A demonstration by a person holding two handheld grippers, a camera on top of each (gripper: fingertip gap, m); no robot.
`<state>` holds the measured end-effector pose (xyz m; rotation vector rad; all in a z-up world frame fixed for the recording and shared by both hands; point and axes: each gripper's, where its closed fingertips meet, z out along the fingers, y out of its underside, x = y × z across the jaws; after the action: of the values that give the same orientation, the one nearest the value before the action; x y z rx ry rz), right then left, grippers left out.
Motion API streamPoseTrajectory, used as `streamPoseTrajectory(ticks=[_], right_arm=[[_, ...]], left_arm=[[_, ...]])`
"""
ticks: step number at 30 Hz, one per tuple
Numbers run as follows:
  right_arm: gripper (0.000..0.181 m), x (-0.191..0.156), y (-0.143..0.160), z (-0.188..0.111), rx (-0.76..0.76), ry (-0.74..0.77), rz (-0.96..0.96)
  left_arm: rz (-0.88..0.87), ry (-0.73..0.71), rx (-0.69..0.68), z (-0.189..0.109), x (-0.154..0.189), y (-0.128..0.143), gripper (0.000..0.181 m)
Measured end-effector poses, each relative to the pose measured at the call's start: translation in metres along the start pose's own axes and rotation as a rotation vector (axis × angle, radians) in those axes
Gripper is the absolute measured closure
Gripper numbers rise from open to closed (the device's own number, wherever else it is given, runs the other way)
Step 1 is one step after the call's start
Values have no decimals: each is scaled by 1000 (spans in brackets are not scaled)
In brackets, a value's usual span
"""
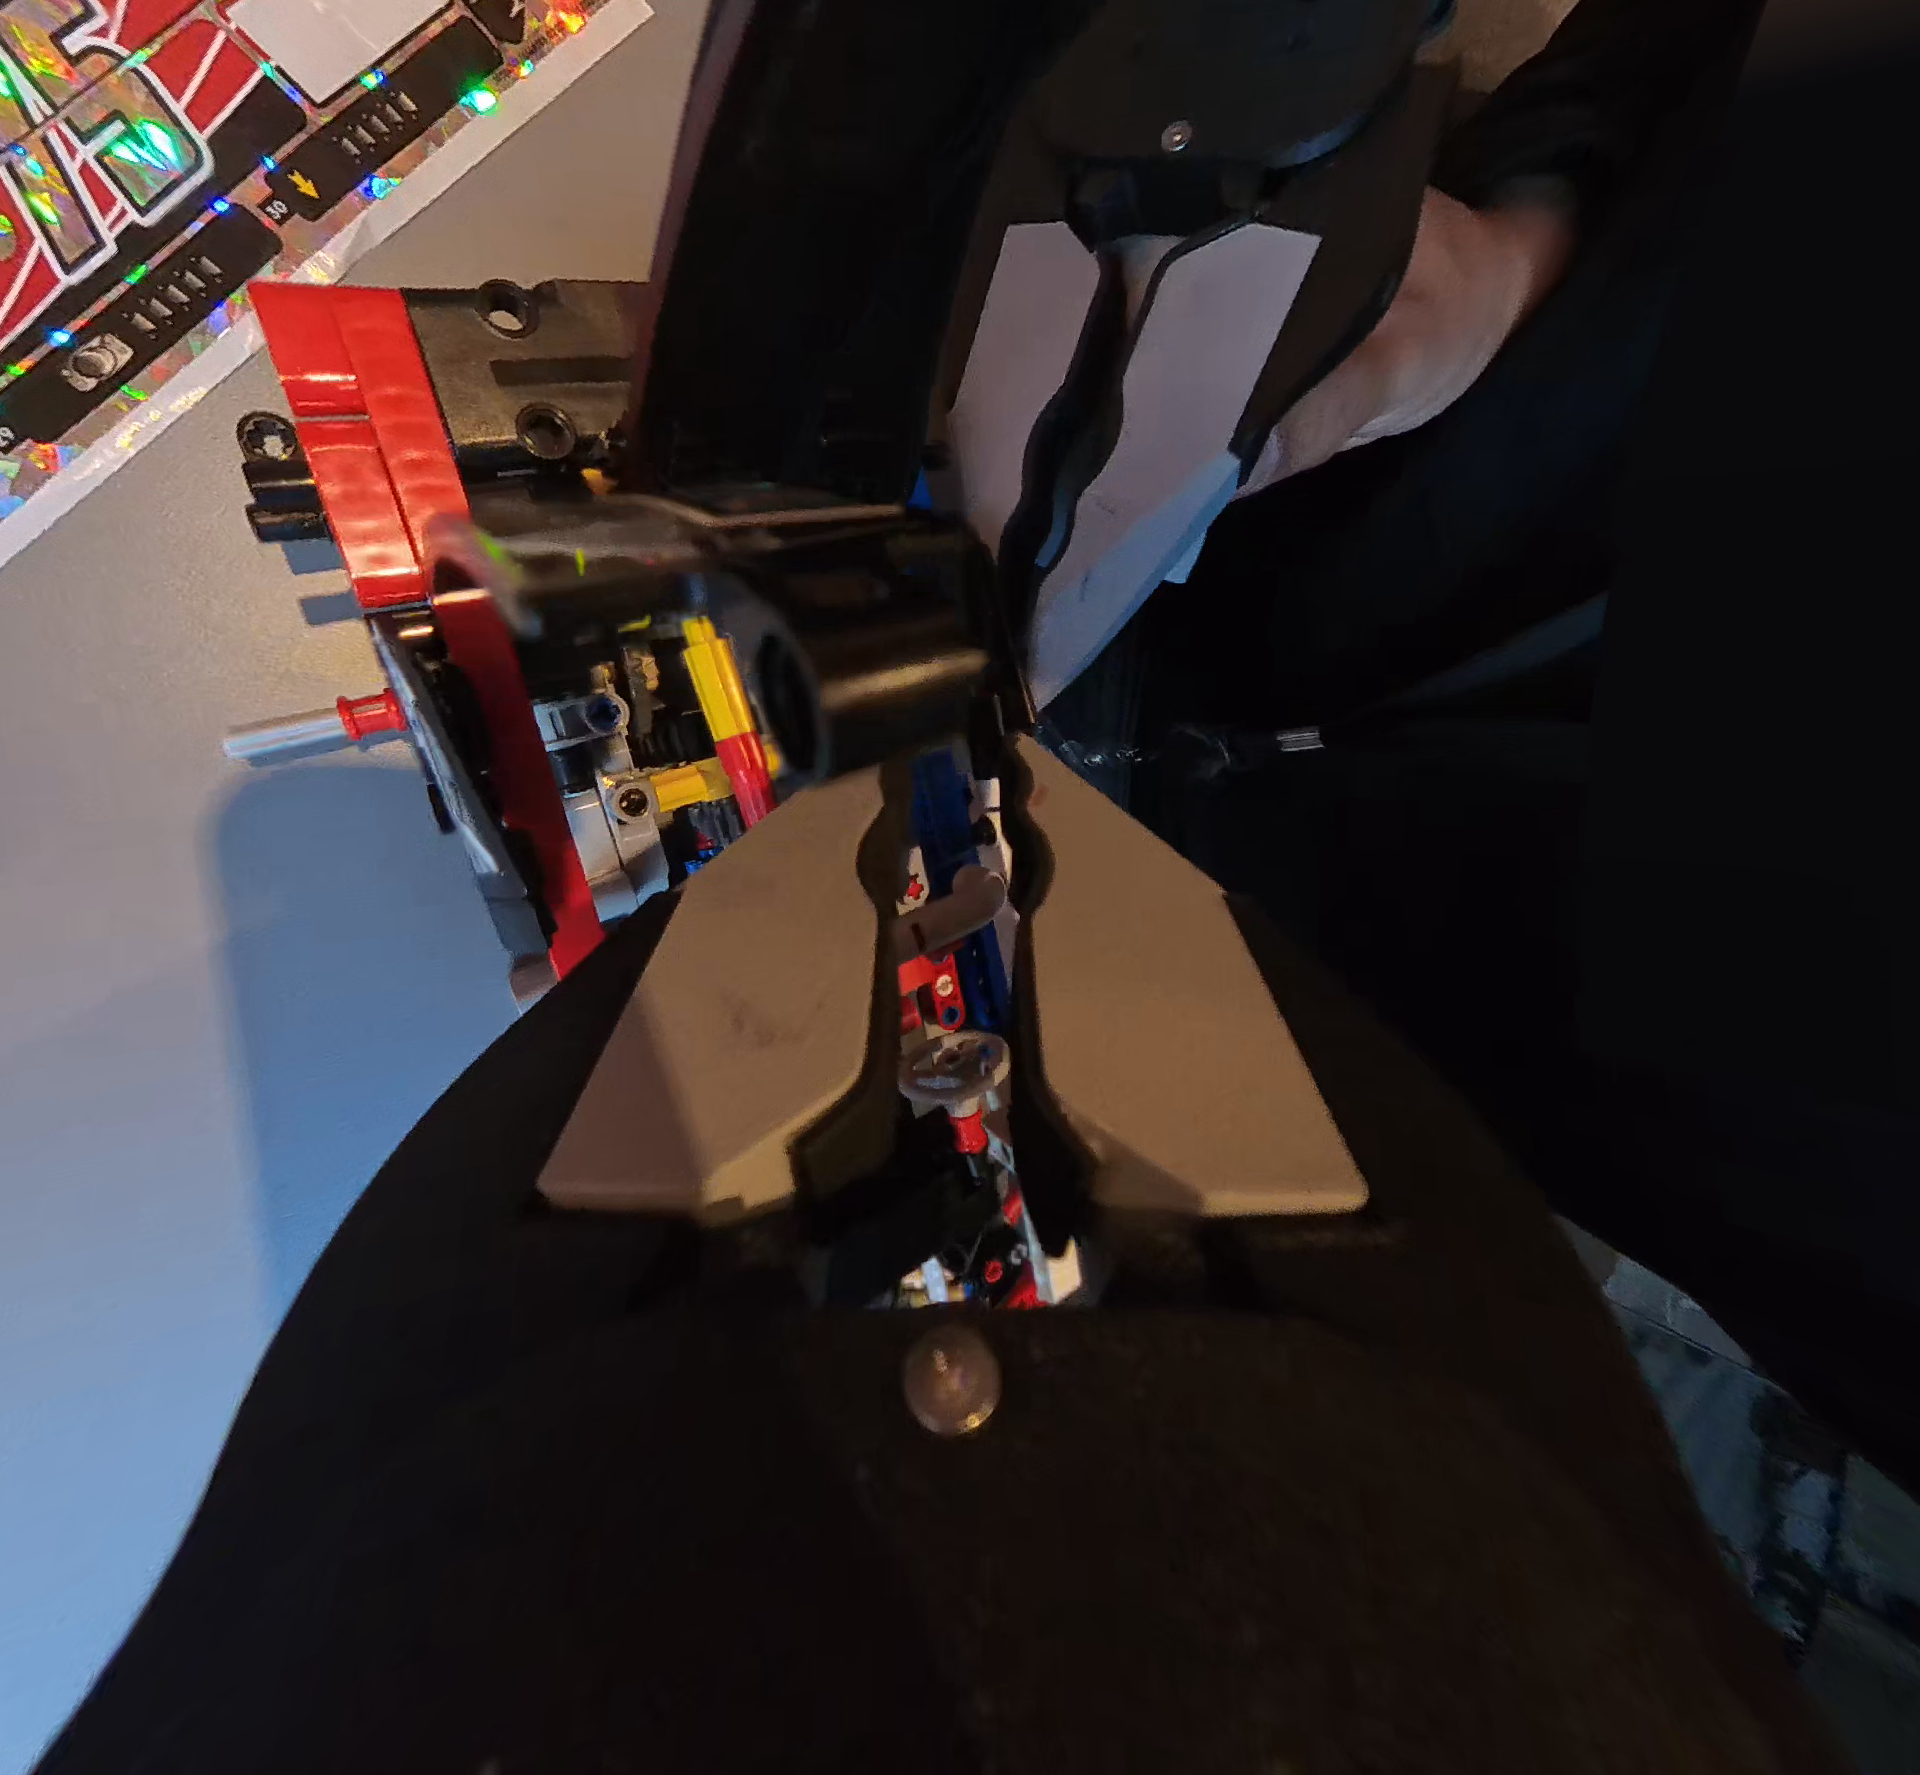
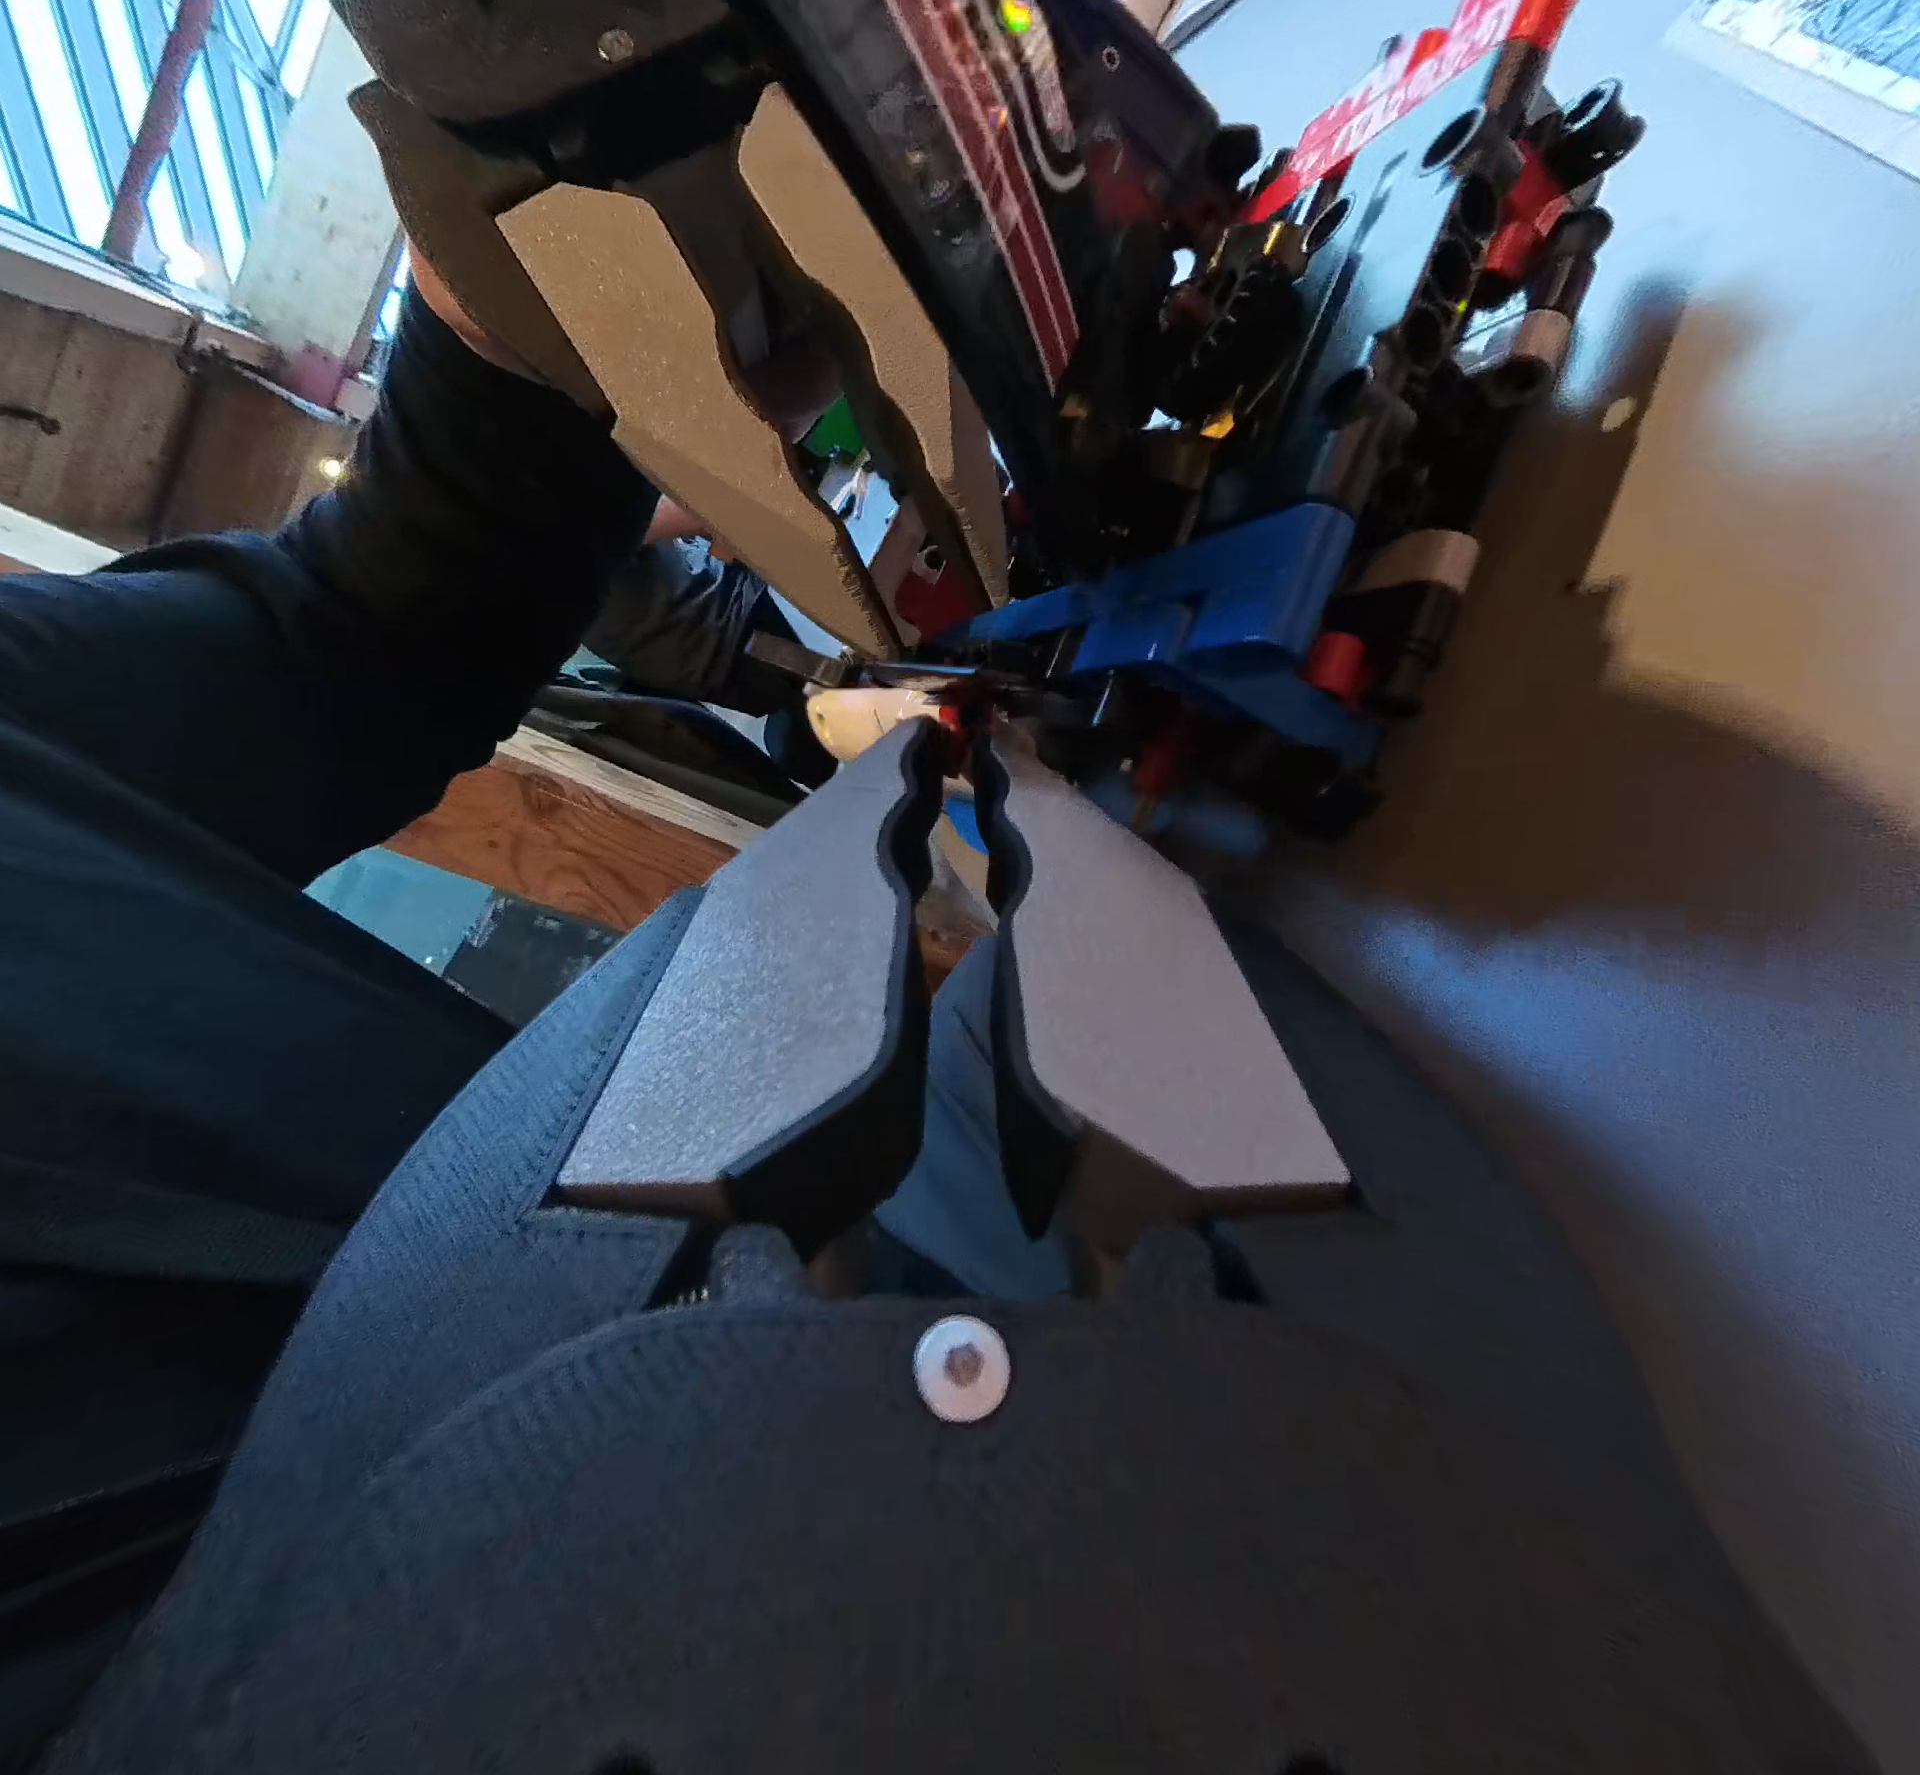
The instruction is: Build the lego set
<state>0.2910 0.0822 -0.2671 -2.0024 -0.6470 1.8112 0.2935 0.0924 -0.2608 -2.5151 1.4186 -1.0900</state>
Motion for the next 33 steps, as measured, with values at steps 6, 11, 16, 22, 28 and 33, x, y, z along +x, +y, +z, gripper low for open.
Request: streamPoseTrajectory(ticks=[6,11,16,22,28,33], right_arm=[[180,2,0,3,0,35,-64],[180,2,-1,3,7,50,-59],[180,2,-3,2,-6,10,-19],[177,-1,17,-8,-75,45,-109],[181,-5,11,-1,-55,4,-78],[181,-7,12,1,-54,-8,-76]], left_arm=[[-18,33,24,-2,0,1,169],[-13,11,20,-2,-1,1,169],[-4,-24,6,-2,-4,0,168],[16,-28,2,-1,-3,-1,169],[21,-30,7,1,0,-1,168],[23,-28,7,1,0,-1,168]])
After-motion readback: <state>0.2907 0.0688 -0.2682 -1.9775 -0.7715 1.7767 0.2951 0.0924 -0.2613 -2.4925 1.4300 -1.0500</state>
